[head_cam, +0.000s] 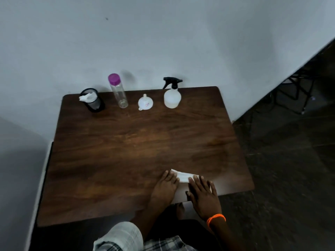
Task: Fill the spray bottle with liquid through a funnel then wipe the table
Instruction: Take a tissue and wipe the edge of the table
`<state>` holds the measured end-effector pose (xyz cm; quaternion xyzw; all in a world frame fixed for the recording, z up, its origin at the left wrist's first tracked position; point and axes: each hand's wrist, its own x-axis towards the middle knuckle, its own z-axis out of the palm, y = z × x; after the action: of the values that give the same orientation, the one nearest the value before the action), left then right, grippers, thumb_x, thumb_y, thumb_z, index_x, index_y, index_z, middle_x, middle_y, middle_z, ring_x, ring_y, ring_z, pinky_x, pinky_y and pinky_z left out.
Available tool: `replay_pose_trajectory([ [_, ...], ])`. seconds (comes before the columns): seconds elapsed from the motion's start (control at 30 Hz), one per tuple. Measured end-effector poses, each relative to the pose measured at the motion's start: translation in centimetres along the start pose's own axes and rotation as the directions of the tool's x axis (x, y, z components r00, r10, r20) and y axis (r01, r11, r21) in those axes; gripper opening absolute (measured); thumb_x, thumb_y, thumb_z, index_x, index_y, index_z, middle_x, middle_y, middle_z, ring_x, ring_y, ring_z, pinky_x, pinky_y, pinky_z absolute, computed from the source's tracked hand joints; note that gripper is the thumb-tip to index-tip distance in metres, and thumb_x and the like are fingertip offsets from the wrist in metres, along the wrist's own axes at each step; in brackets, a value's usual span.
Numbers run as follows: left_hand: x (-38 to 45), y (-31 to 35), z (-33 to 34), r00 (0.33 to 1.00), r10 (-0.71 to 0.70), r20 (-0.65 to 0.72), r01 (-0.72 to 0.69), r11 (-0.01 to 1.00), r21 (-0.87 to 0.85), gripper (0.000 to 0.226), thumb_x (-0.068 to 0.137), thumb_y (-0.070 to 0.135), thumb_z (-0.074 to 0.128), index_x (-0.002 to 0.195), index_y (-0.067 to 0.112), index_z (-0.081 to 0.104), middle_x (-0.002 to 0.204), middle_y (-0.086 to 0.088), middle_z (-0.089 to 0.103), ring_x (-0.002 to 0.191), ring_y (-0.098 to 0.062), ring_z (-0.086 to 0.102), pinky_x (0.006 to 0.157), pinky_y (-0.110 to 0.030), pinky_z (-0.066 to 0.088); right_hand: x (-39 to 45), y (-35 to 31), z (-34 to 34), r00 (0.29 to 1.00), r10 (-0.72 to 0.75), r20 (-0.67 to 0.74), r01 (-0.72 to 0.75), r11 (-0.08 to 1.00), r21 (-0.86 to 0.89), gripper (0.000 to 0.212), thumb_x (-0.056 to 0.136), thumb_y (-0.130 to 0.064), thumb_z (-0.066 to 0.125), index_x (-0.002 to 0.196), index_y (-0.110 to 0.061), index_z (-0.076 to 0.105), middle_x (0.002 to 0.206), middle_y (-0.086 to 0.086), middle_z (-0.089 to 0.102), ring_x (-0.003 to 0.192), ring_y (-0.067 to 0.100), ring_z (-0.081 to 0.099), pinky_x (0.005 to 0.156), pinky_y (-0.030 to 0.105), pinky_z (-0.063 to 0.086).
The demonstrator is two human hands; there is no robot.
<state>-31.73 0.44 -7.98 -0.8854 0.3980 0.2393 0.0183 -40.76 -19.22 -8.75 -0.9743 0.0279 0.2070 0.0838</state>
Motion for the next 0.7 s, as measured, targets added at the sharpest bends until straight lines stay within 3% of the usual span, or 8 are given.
replay_pose_trajectory([
  [0.1,2.7,1.7,-1.4,1.0,-0.019,0.023,0.019,1.0,-0.006,0.099,0.072,0.027,-0.02,0.156,0.006,0.028,0.165,-0.016,0.021,0.155,-0.031,0.007,0.125,-0.044,-0.009,0.4,2.5,-0.9,0.999,0.04,0.006,-0.04,0.999,0.01,0.056,0.099,-0.056,0.04,0.152,-0.036,0.044,0.156,-0.008,0.047,0.148,0.022,0.039,0.118,0.044,0.019],
  [0.27,5.7,2.1,-2.4,0.996,-0.094,-0.005,0.094,0.995,-0.041,0.093,0.078,0.028,-0.017,0.155,0.009,0.031,0.165,-0.011,0.023,0.156,-0.025,0.009,0.122,-0.042,-0.012,2.6,4.5,-2.2,0.999,0.036,0.003,-0.036,0.999,0.021,0.054,0.101,-0.055,0.038,0.15,-0.035,0.047,0.154,-0.007,0.05,0.148,0.023,0.04,0.118,0.044,0.017],
  [0.33,5.8,1.7,-3.0,0.992,-0.127,-0.016,0.126,0.991,-0.05,0.084,0.085,0.027,-0.011,0.156,0.011,0.03,0.166,-0.009,0.022,0.156,-0.023,0.007,0.124,-0.042,-0.011,3.9,4.3,-2.6,0.999,0.041,0.012,-0.041,0.999,0.018,0.056,0.102,-0.057,0.033,0.151,-0.035,0.045,0.157,-0.005,0.048,0.15,0.022,0.037,0.119,0.044,0.012],
  [0.43,5.6,0.8,-3.1,0.987,-0.15,-0.051,0.144,0.985,-0.094,0.097,0.073,0.029,-0.017,0.157,0.011,0.029,0.167,-0.009,0.018,0.156,-0.022,0.005,0.124,-0.041,-0.011,5.7,3.4,-3.2,0.999,0.041,0.024,-0.042,0.998,0.045,0.063,0.101,-0.062,0.024,0.156,-0.035,0.037,0.164,-0.004,0.034,0.155,0.021,0.023,0.121,0.042,0.0],
  [0.57,5.0,-2.0,-2.8,0.969,-0.212,-0.124,0.192,0.97,-0.152,0.097,0.072,0.027,-0.016,0.157,0.013,0.029,0.167,-0.005,0.019,0.156,-0.019,0.005,0.124,-0.041,-0.011,8.0,1.0,-4.0,1.0,0.002,0.01,-0.002,0.999,0.048,0.065,0.099,-0.062,0.025,0.157,-0.034,0.036,0.165,-0.002,0.031,0.156,0.023,0.022,0.12,0.04,-0.006],
  [0.63,4.3,-3.9,-2.9,0.958,-0.251,-0.137,0.225,0.957,-0.182,0.088,0.08,0.026,-0.011,0.157,0.015,0.03,0.167,-0.004,0.02,0.156,-0.018,0.006,0.123,-0.04,-0.014,9.3,-0.8,-4.3,0.999,-0.031,0.02,0.03,0.999,0.044,0.065,0.099,-0.063,0.025,0.157,-0.034,0.035,0.166,-0.002,0.03,0.156,0.023,0.021,0.119,0.037,-0.011],
  [0.7,3.4,-6.2,-2.9,0.949,-0.286,-0.132,0.259,0.947,-0.188,0.064,0.097,0.023,0.011,0.157,0.017,0.032,0.167,-0.003,0.02,0.156,-0.017,0.007,0.124,-0.041,-0.011,10.6,-2.7,-4.7,0.998,-0.056,0.023,0.055,0.998,0.033,0.066,0.099,-0.063,0.025,0.157,-0.034,0.035,0.166,-0.001,0.03,0.156,0.024,0.022,0.119,0.038,-0.01],
])
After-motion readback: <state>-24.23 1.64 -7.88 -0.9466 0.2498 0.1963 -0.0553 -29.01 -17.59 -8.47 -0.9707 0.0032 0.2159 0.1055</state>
